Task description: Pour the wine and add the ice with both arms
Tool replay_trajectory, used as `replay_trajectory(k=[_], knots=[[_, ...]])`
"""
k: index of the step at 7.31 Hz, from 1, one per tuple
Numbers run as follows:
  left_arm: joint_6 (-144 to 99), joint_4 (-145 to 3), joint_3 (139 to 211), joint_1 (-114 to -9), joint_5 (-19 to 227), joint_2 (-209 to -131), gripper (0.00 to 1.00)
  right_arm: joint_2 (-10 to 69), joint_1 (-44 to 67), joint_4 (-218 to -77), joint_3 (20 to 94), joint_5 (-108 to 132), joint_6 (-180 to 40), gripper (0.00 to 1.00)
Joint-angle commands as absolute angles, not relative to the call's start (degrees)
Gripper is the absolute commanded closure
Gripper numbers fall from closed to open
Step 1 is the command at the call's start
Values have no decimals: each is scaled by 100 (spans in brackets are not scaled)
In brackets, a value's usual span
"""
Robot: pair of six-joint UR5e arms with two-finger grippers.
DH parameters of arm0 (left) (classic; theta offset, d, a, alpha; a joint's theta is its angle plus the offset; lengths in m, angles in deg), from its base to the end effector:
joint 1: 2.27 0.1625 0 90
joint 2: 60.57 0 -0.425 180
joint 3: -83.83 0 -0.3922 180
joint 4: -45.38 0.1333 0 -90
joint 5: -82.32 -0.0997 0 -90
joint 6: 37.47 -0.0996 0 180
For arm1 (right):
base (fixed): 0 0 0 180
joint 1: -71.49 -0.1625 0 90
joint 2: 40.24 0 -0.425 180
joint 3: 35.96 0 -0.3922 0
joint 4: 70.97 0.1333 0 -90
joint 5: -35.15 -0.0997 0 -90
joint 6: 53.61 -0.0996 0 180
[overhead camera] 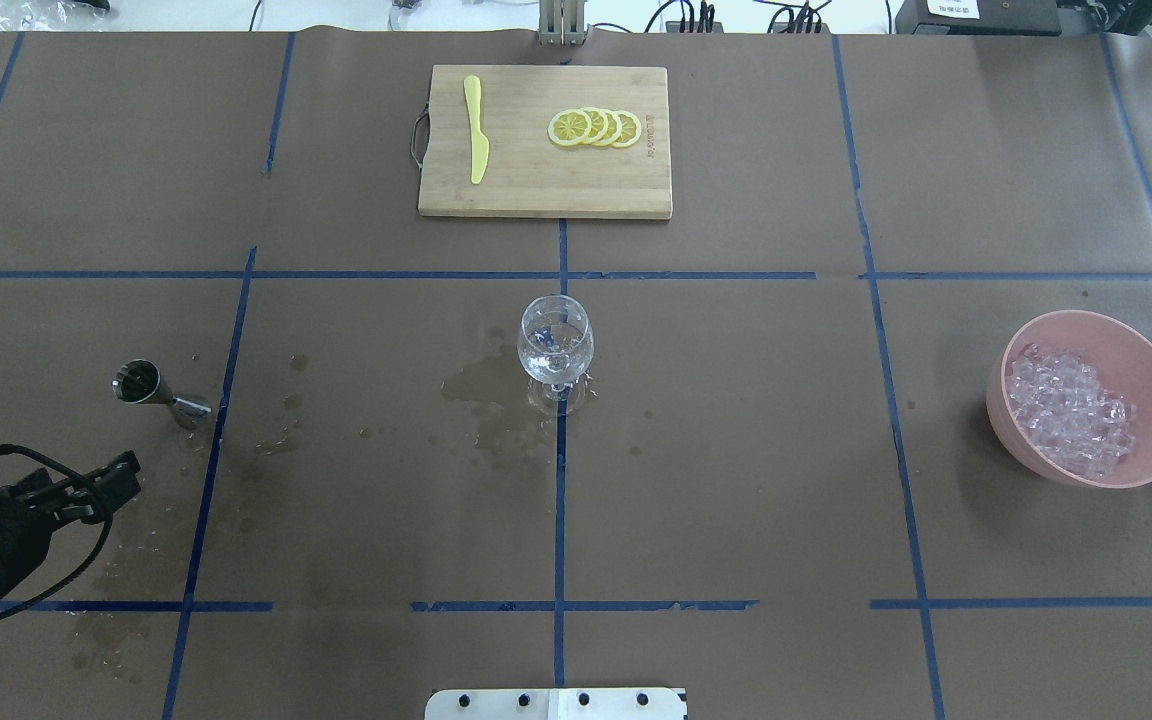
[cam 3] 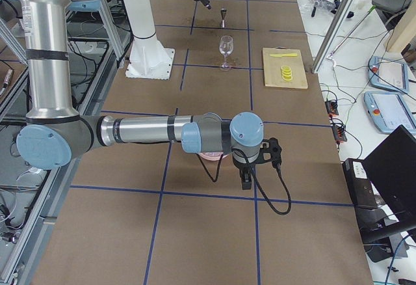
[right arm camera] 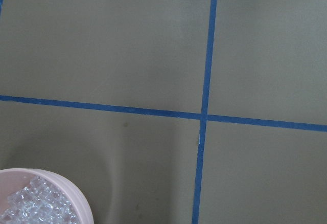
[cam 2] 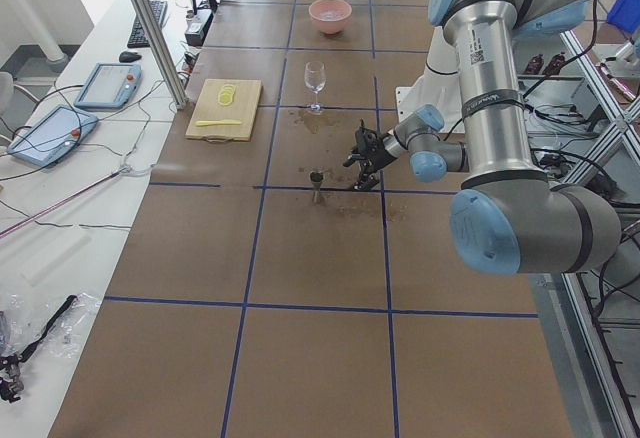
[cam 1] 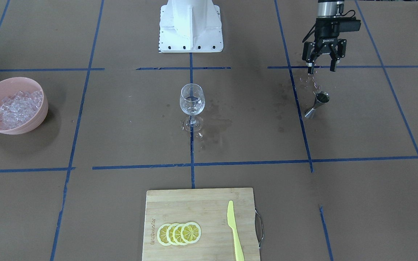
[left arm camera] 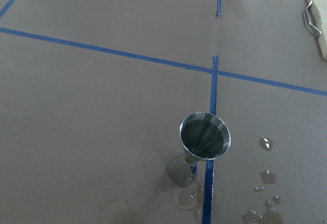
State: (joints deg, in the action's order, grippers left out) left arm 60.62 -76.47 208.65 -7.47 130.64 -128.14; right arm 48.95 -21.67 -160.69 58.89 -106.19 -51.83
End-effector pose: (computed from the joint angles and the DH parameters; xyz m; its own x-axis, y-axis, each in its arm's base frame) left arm 0.3247 -0.2299 0.4549 0.6318 -0.1630 -0.7578 0.6248 0.6856 0.3735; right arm 0.0831 -0.4981 0.6003 0.6296 -0.0771 0.7731 -0.0353 0.9912 0.1276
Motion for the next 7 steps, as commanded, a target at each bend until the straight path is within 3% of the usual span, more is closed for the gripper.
replay_trajectory(k=[1,5,7], knots=[[6149,-7573,20074,-640,12085,-13447,7,4854,-2133,-16044,5974,-10810,-5883,0],[6448,-7582,18923,-640,11274,-14141,7,4853,-1712,-16062,6781,-10811,-7448,0],[6448,-7591,18763,-640,11029,-14222,8,4871,-1553,-16062,7055,-10802,-7707,0]])
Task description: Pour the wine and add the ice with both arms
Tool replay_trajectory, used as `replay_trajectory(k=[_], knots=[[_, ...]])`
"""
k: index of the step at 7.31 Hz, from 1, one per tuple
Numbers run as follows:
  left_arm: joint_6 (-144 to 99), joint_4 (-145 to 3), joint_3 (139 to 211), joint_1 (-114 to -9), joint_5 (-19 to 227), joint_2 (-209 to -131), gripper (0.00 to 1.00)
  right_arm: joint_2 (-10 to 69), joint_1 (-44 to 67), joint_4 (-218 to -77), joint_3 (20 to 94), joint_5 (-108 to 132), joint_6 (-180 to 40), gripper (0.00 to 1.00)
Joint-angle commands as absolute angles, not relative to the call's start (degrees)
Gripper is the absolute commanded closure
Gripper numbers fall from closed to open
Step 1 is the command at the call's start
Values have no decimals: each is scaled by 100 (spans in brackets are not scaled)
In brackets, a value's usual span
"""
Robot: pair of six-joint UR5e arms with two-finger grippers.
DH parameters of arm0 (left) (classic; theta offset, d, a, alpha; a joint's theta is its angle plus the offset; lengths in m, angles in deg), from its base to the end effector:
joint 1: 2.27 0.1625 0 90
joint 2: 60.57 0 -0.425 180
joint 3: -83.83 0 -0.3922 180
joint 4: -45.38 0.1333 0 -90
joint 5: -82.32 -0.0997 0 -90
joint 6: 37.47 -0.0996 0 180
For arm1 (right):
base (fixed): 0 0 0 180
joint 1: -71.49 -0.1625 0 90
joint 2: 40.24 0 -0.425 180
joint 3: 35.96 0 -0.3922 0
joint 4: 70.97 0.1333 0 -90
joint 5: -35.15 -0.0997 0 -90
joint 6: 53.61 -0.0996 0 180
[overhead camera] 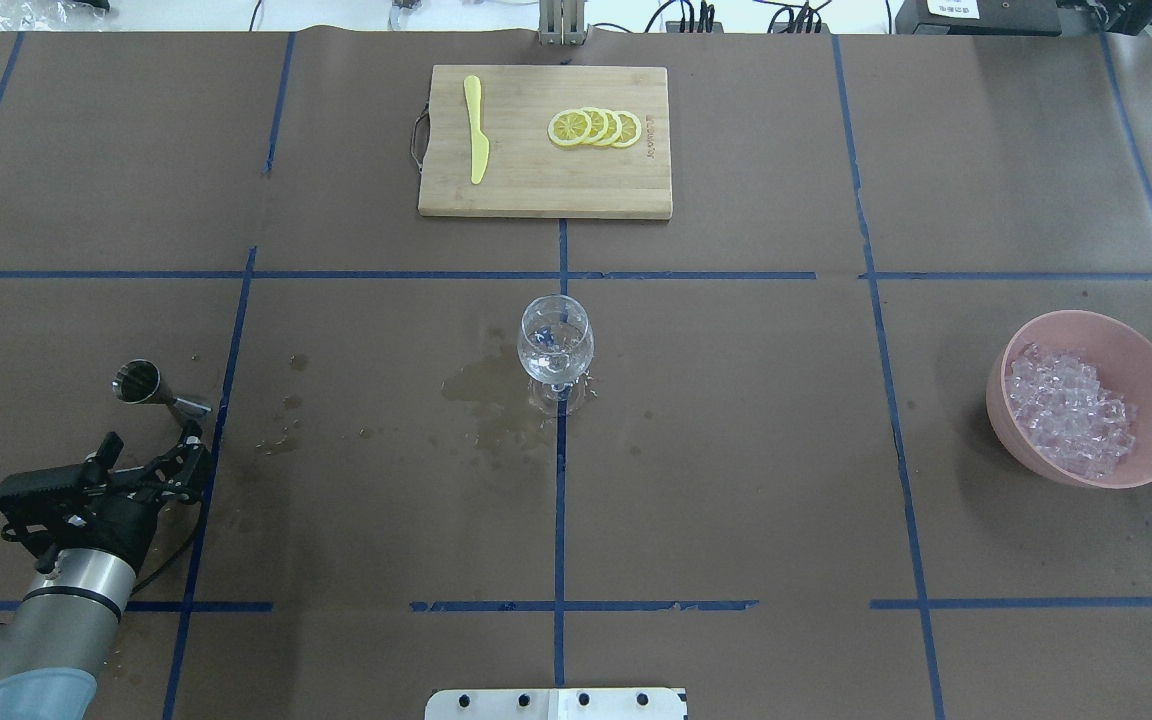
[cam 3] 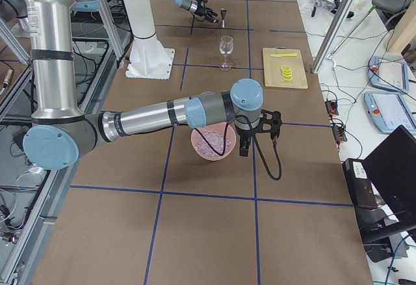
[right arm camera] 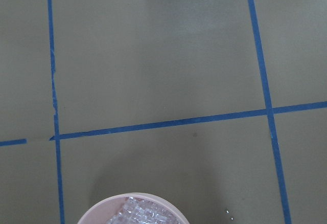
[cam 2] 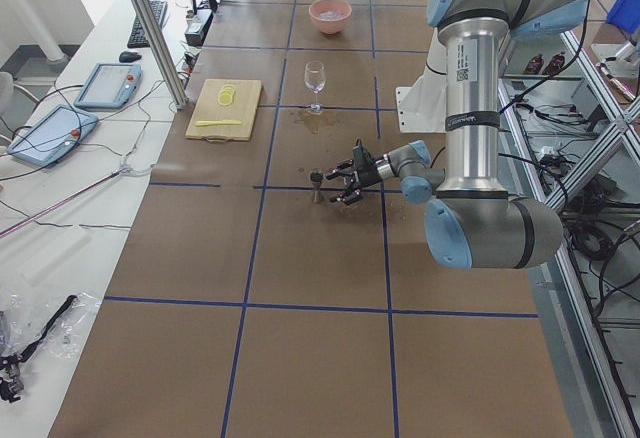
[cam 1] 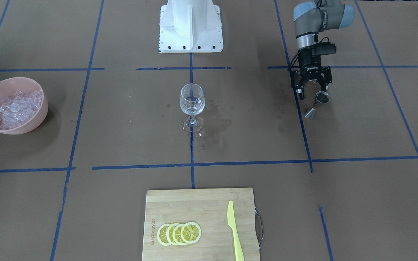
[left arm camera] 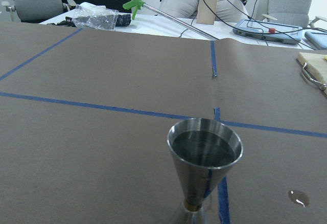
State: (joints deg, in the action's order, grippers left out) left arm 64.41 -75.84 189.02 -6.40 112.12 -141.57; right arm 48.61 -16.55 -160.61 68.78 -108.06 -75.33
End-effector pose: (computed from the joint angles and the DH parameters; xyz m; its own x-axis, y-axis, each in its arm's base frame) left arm 0.4157 -0.2503 0.5187 0.6597 -0.1502 -0.7364 0.7127 0.4361 0.5494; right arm 0.0365 -0.4997 0.5094 0.5611 0.1280 0.8178 -0.1882 0.9818 -0.0246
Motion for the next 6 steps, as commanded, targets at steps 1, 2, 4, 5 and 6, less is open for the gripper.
replay_trajectory(k=[1,2,4,5,6], knots=[[6439,-7591,18745,-649,10948,-14239,10,4880,-1422,-16036,7152,-10785,-7995,0],[6448,-7591,18684,-658,10721,-14318,10,4862,-1185,-16018,7327,-10750,-8476,0],[6448,-7591,18596,-684,10649,-14362,19,4862,-1113,-16009,7407,-10741,-8577,0],[6448,-7591,18587,-719,10562,-14362,20,4862,-1104,-16009,7408,-10732,-8578,0],[6439,-7591,18552,-763,10491,-14362,21,4862,-1104,-16009,7408,-10732,-8578,0]])
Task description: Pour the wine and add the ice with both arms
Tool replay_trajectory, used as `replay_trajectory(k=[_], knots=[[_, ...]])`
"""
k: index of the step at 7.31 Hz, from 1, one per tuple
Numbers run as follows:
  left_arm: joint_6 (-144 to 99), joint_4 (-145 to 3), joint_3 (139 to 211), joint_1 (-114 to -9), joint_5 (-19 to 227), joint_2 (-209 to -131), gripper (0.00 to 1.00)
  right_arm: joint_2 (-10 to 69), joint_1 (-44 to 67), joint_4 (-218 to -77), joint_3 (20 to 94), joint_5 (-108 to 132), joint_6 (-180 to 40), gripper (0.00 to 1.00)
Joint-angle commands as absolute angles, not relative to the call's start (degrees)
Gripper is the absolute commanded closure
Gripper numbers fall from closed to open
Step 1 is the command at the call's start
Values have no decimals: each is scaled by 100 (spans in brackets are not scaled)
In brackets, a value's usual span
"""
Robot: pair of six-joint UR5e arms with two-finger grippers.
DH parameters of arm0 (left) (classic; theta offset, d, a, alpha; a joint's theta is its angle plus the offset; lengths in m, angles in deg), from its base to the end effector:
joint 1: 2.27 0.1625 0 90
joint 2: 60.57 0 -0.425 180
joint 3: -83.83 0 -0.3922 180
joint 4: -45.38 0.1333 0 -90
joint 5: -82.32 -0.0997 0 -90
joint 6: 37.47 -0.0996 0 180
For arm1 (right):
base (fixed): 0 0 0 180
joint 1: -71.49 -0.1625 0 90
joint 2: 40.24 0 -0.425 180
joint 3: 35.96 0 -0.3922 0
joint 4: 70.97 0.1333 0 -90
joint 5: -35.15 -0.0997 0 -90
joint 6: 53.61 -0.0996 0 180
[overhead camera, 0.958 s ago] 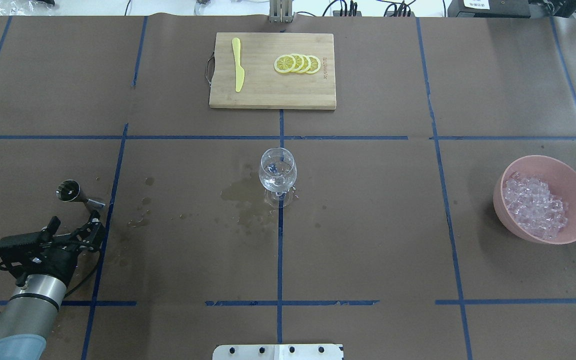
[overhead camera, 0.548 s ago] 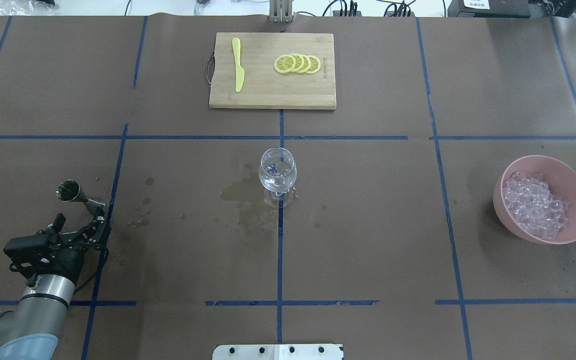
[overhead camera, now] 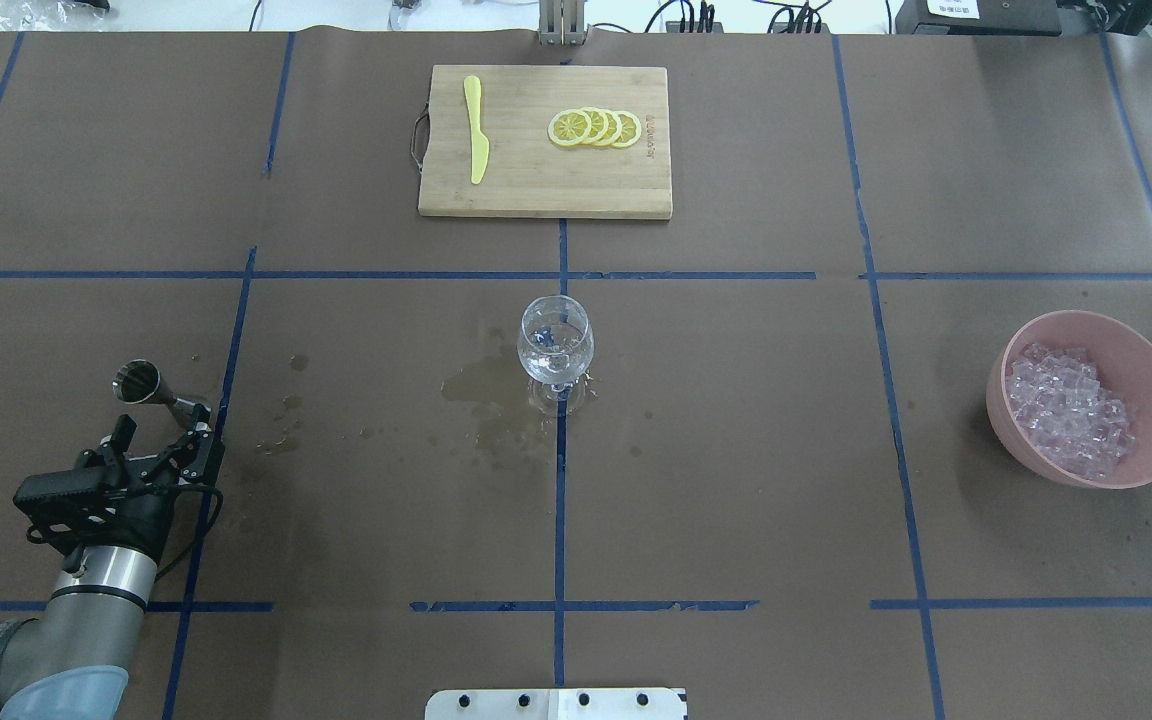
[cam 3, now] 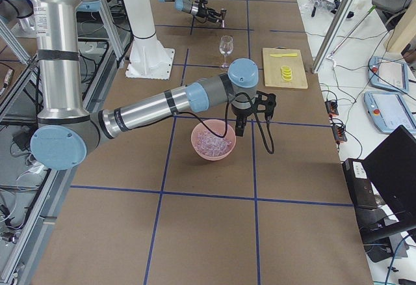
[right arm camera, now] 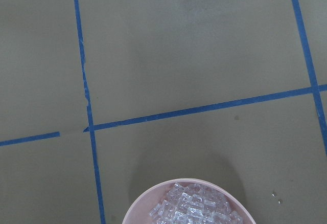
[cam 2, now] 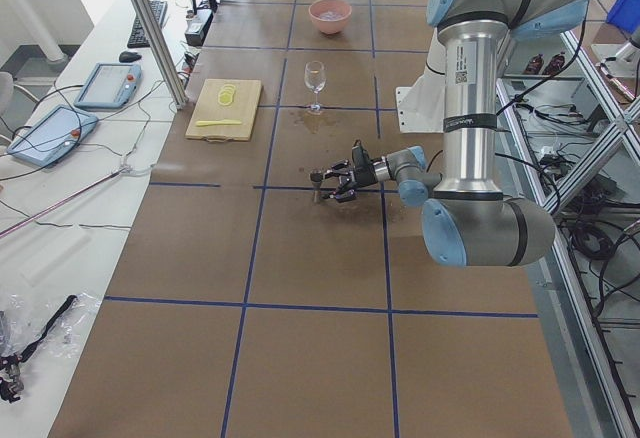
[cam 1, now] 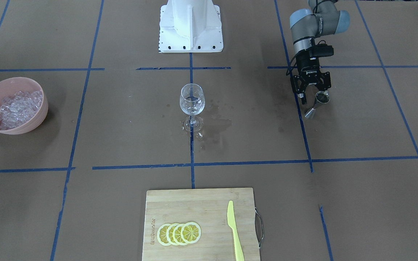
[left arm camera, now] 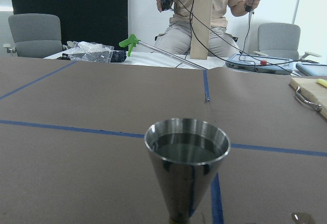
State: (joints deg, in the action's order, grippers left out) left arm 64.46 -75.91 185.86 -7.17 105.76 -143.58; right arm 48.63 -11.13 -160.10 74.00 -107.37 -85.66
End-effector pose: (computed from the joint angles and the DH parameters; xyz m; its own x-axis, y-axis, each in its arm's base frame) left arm 0.4219 -0.2617 0.5227 0.6664 -0.1397 -0.7324 0.7290 0.3281 0.6007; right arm -0.0091 -0.4924 0.4652 0.5424 0.1724 0.8223 -0.1990 0.9772 -0.0736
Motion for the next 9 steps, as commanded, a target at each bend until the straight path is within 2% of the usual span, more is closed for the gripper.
replay_trajectory(k=[1,3,5,9], knots=[[6439,-7591,18508,-807,10491,-14362,21,4862,-1104,-16009,7408,-10732,-8578,0],[6430,-7591,18499,-877,10491,-14441,21,4862,-1104,-16009,7408,-10732,-8569,0],[6430,-7591,18079,-895,10499,-14818,22,4862,-1104,-16009,7399,-10732,-8569,0],[6430,-7591,18077,-1018,10491,-14819,28,4871,-1104,-16009,7399,-10732,-8569,0]])
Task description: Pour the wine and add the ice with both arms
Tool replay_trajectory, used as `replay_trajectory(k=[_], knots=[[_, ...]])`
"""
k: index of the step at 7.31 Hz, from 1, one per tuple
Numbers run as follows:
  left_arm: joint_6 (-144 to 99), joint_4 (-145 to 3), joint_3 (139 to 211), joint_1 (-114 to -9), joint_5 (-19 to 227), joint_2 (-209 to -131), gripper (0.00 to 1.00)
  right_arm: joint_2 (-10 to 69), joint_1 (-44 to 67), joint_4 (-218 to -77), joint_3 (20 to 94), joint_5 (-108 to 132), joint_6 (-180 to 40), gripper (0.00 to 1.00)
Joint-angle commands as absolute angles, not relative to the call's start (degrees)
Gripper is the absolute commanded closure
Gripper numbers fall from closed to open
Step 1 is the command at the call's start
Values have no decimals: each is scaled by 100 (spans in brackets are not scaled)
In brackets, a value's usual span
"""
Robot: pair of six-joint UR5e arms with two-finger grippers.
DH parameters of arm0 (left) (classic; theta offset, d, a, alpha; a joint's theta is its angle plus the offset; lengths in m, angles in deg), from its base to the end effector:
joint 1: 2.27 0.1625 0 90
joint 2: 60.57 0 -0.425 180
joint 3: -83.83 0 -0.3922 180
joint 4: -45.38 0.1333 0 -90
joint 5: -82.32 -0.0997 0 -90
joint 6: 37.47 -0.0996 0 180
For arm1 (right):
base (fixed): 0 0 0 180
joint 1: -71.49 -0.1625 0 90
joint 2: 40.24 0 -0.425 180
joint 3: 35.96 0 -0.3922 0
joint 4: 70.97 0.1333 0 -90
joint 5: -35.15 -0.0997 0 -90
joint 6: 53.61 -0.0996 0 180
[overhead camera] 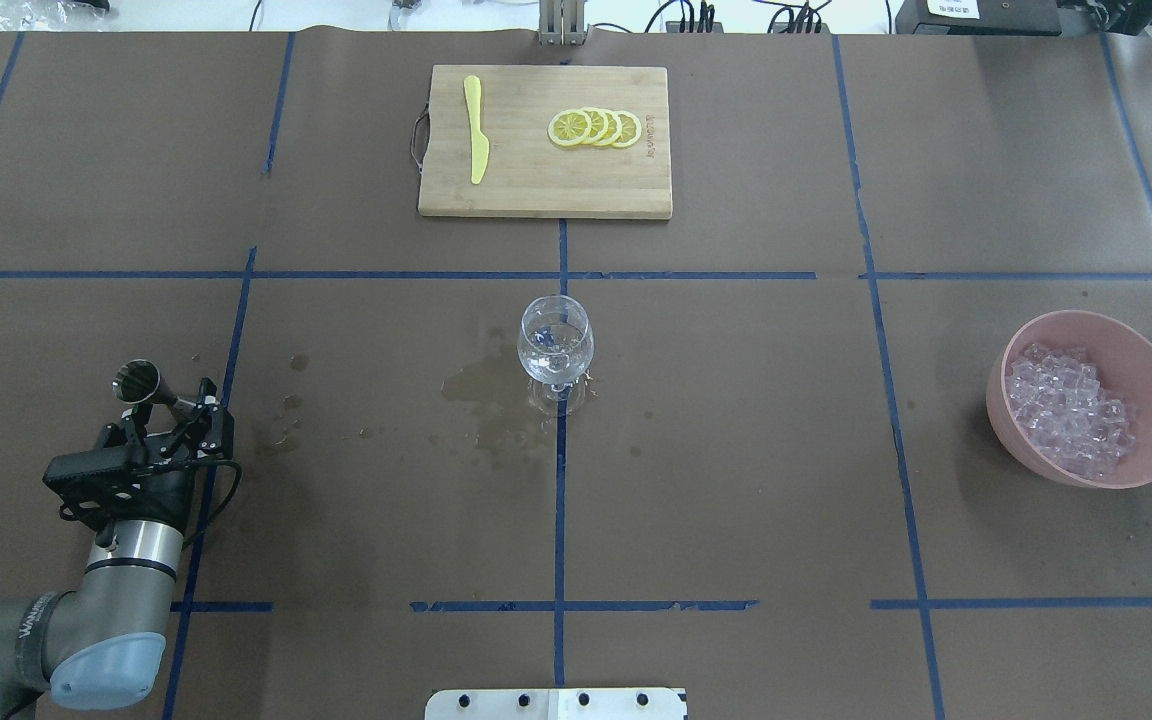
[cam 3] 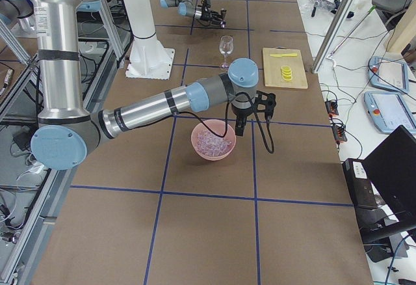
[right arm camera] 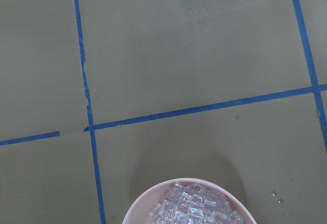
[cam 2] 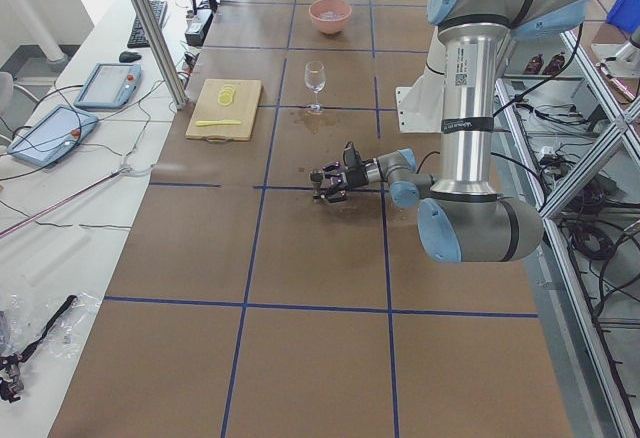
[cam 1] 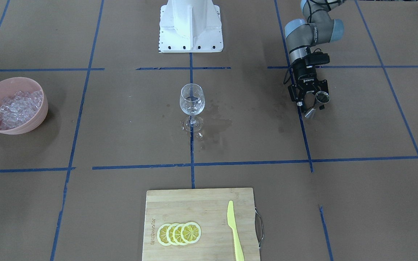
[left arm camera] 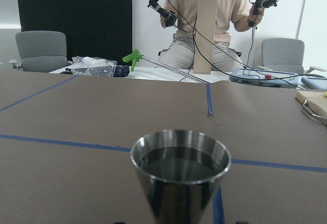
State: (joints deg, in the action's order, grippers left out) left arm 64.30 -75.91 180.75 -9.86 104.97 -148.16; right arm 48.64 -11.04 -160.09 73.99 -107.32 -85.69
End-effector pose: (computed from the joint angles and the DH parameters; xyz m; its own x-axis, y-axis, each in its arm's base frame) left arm 0.4425 -0.2862 0.5291 0.6675 -0.1682 -0.7253 0.7377 0.2820 0.6135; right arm -0.0098 -0.4923 0.4654 0.5432 0.1723 0.8218 -0.1982 0.9774 -0.0739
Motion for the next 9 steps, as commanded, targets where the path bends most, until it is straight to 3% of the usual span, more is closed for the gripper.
replay_trajectory(k=[1,4,6,9], knots=[[6430,-7600,18077,-1035,10499,-14819,30,4871,-1104,-16009,7399,-10732,-8569,0],[6430,-7600,18077,-1044,10491,-14758,56,4888,-1104,-16000,7399,-10741,-8569,0],[6430,-7600,18094,-1044,10491,-14723,99,4897,-1104,-15991,7399,-10741,-8569,0],[6352,-7600,18435,-1237,10491,-14644,100,4915,-1104,-15983,7399,-10741,-8560,0]])
